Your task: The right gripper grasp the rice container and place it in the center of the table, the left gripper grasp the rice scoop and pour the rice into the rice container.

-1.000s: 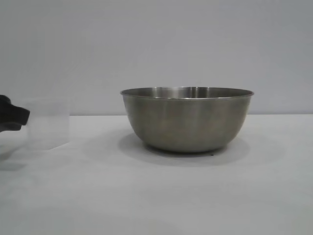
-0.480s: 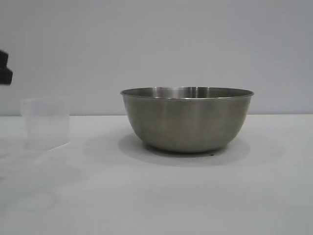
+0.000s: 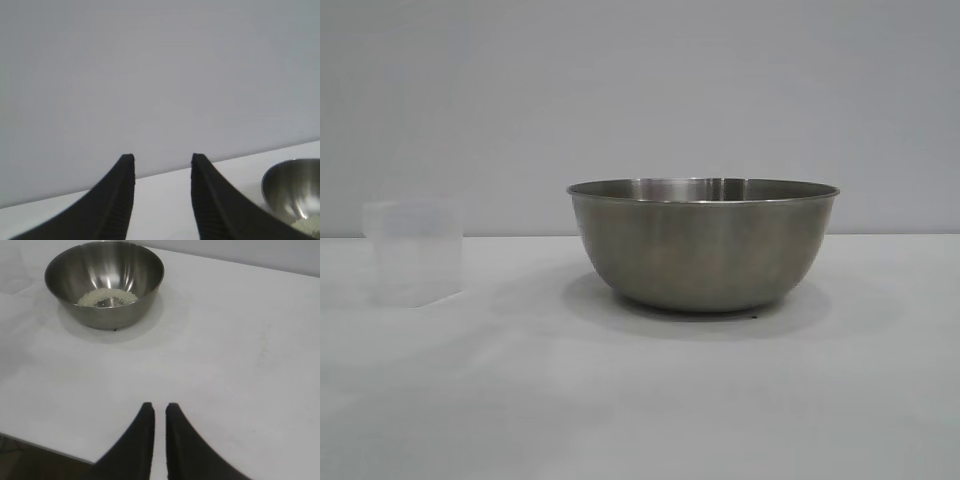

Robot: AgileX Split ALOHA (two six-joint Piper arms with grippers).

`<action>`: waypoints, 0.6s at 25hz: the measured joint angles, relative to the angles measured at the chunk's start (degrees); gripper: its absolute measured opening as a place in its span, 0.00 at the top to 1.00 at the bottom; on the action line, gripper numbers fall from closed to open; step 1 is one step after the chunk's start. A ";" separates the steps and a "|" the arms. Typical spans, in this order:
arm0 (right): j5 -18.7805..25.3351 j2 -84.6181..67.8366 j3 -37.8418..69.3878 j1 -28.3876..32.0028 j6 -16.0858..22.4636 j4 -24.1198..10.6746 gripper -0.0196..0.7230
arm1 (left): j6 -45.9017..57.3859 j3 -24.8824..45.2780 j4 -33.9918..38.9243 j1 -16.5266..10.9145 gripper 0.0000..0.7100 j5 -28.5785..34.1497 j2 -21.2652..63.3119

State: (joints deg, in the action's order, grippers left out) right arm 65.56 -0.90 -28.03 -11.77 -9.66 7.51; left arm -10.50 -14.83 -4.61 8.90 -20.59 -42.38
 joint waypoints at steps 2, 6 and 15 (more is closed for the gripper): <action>0.00 0.00 0.00 0.00 0.00 0.00 0.90 | 0.12 -1.24 -0.62 -4.43 0.68 7.86 5.02; 0.00 0.00 0.00 0.00 0.00 0.00 0.90 | 1.15 -4.94 -0.70 -12.07 0.68 26.81 15.13; 0.00 0.00 0.00 0.00 0.00 0.00 0.90 | 2.65 -11.55 1.64 -12.79 0.68 56.08 26.13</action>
State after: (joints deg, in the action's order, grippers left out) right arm 65.56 -0.90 -28.03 -11.77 -9.66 7.51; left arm -7.85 -26.39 -2.97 -3.90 35.49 -16.24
